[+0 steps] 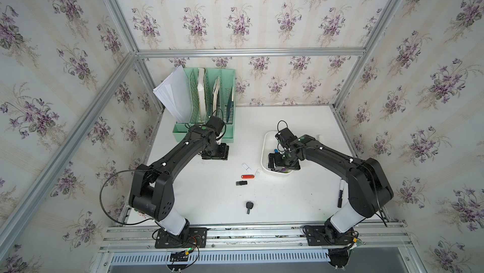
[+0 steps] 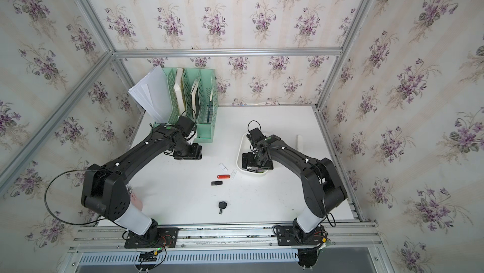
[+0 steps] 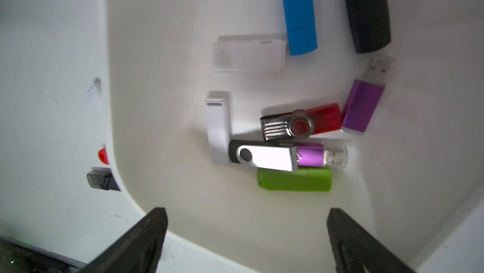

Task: Put the usb flash drive into the storage box
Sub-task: Move the storage box to the center of the board.

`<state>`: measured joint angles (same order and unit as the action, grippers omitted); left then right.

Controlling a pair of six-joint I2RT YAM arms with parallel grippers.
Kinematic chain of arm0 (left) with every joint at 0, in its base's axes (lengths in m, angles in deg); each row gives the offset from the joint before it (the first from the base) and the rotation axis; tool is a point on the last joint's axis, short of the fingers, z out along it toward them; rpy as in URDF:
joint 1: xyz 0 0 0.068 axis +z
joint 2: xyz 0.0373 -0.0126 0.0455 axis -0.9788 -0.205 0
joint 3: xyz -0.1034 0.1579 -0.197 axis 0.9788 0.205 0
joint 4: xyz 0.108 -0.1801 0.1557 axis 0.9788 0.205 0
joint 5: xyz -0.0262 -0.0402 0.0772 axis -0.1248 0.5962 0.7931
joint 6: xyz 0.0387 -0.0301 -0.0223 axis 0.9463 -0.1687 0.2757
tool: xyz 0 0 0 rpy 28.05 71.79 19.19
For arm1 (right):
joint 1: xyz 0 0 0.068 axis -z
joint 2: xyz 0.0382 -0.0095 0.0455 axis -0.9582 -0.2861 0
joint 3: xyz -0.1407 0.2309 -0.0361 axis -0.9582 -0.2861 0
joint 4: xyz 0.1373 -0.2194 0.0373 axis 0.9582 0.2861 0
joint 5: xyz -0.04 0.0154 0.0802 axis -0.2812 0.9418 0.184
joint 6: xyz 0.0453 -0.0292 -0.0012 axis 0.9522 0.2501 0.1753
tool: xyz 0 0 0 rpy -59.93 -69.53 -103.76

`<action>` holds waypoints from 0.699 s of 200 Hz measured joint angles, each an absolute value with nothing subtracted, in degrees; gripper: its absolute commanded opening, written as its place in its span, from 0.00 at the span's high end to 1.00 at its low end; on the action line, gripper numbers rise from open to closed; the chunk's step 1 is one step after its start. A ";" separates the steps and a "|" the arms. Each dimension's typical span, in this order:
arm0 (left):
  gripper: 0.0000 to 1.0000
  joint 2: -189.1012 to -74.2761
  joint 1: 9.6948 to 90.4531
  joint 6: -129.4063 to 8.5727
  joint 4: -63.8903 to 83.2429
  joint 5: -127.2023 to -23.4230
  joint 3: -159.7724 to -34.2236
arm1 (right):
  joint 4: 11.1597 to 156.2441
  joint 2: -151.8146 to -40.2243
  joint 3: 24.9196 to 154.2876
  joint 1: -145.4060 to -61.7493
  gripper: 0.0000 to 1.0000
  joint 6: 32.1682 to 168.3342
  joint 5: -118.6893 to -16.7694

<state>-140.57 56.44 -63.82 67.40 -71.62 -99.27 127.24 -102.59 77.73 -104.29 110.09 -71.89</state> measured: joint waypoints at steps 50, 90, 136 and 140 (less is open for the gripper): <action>0.27 -140.11 56.44 -63.82 67.37 -71.64 -99.16 | 129.30 -103.95 78.72 -96.53 0.01 108.21 -74.54; 0.26 -140.09 56.44 -63.82 67.33 -71.66 -98.79 | 133.62 -105.44 85.08 -89.45 0.00 104.38 -81.82; 0.26 -139.04 56.41 -63.82 67.20 -71.64 -97.41 | 134.41 -108.01 93.54 -89.87 0.00 102.16 -80.83; 0.26 -139.00 56.41 -63.82 67.16 -71.64 -97.30 | 134.41 -108.71 94.30 -90.06 0.00 102.16 -80.55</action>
<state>-139.00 56.41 -63.82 67.16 -71.64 -97.30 134.41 -108.71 94.30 -90.06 102.16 -80.55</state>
